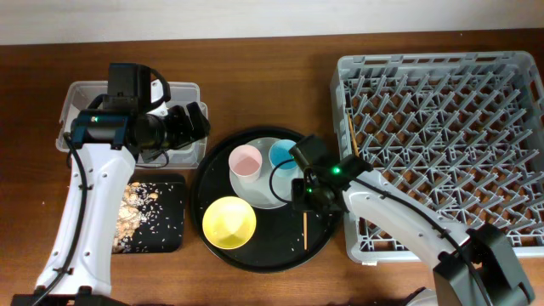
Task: Sort waste into correct bins and load items into the dishwasher rack
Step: 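Reach the right gripper back and grasp the second wooden chopstick, then place the second chopstick upright in the rack with the right gripper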
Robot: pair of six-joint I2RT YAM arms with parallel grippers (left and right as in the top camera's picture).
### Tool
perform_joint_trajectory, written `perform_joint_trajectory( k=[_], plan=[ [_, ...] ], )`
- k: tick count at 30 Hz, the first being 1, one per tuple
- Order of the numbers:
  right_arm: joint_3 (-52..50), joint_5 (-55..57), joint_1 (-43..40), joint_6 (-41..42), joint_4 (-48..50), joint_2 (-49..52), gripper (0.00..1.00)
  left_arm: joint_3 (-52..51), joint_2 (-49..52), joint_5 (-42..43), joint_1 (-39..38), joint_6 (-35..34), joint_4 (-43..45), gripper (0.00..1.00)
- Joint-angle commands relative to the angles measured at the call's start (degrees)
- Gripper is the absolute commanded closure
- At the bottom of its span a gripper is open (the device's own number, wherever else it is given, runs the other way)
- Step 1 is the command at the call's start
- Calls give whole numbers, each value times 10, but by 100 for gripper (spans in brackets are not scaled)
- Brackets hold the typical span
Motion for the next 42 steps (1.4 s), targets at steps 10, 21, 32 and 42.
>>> perform_joint_trajectory(
  k=[10, 21, 32, 42],
  plan=[
    [-89, 71, 7, 11, 125, -2, 76, 5, -4, -4, 2, 9, 0, 1],
    [-89, 71, 7, 11, 157, 53, 86, 5, -4, -4, 2, 9, 0, 1],
    [0, 103, -12, -7, 57, 5, 96, 5, -4, -4, 2, 9, 0, 1],
    [4, 101, 7, 7, 43, 46, 75, 5, -4, -4, 2, 9, 0, 1]
  ],
)
